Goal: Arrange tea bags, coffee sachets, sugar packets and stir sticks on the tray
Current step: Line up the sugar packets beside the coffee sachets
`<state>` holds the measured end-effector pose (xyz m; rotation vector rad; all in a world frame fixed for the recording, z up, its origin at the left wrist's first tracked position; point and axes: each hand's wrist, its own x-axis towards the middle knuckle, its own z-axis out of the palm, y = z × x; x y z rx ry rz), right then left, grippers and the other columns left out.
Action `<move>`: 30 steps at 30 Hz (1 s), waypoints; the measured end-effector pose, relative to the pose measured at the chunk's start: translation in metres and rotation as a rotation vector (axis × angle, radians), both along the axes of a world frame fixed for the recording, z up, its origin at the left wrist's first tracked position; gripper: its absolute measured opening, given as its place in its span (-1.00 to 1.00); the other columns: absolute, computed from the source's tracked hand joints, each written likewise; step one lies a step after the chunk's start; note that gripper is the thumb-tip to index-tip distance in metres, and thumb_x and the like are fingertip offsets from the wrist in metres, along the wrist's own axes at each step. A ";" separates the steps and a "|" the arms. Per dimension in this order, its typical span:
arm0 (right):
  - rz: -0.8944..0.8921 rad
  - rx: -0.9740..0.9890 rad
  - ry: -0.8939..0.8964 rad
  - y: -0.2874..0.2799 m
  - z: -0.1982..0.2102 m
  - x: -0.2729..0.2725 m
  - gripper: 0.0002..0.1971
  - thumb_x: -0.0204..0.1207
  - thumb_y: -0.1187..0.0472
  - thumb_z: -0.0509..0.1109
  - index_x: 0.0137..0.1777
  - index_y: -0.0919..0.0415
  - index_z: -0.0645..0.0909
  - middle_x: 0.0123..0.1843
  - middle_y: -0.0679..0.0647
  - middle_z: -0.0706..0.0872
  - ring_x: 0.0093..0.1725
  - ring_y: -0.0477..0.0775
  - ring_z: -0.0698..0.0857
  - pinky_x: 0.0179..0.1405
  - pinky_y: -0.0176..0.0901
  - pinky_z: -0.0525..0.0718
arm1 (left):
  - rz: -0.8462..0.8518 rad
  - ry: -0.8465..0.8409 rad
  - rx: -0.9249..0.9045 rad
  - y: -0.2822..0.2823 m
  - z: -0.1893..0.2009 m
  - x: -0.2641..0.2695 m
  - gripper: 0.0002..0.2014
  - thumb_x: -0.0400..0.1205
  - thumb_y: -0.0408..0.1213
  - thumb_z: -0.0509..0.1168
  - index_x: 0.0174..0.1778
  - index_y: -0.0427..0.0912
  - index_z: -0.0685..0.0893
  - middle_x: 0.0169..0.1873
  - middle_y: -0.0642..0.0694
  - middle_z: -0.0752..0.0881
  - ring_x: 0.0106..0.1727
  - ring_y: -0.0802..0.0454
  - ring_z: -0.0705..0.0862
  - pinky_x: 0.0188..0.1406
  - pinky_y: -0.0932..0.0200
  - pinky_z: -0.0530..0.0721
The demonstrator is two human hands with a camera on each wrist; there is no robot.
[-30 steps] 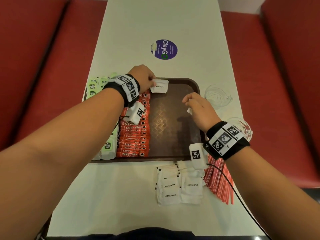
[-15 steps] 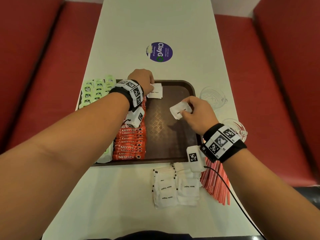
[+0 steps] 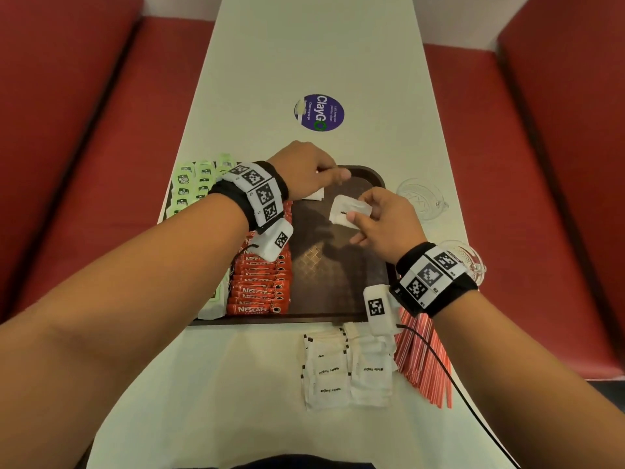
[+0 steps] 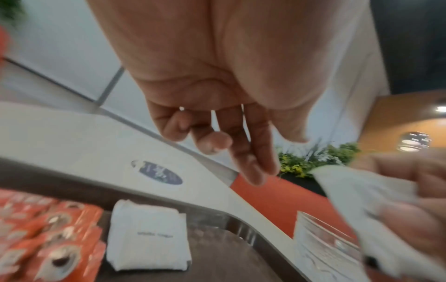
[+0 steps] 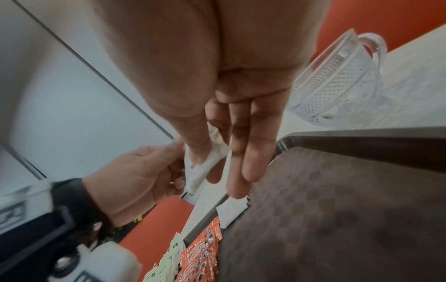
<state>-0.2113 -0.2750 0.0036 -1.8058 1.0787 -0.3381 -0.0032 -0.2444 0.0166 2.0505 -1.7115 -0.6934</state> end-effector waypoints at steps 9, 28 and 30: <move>0.025 0.017 0.024 0.004 -0.004 -0.005 -0.74 0.60 0.16 0.49 0.19 0.01 0.51 -0.03 -0.05 0.82 -0.34 0.01 0.82 -0.35 -0.20 0.72 | -0.067 -0.062 -0.023 0.011 -0.003 0.005 -0.93 0.63 -0.11 0.44 -0.02 0.03 0.78 -0.21 0.18 0.71 -0.20 0.27 0.61 -0.18 0.37 0.47; 0.560 -0.117 0.480 0.043 0.001 -0.074 -0.74 0.36 -0.05 0.67 -0.03 -0.04 0.74 -0.15 -0.16 0.75 -0.23 -0.23 0.66 -0.23 -0.38 0.55 | 0.239 -0.365 0.208 -0.013 -0.053 0.018 -0.61 0.55 -0.09 0.46 0.26 -0.04 0.59 0.21 -0.16 0.60 0.21 -0.19 0.62 0.16 -0.06 0.64; 0.589 -0.129 0.499 0.049 0.000 -0.077 -0.73 0.37 -0.06 0.66 0.01 -0.04 0.75 -0.12 -0.18 0.74 -0.22 -0.24 0.64 -0.24 -0.39 0.52 | 0.150 -0.378 0.210 -0.013 -0.051 0.010 -0.70 0.60 -0.12 0.42 0.24 -0.01 0.64 0.23 -0.15 0.59 0.22 -0.18 0.62 0.20 -0.04 0.61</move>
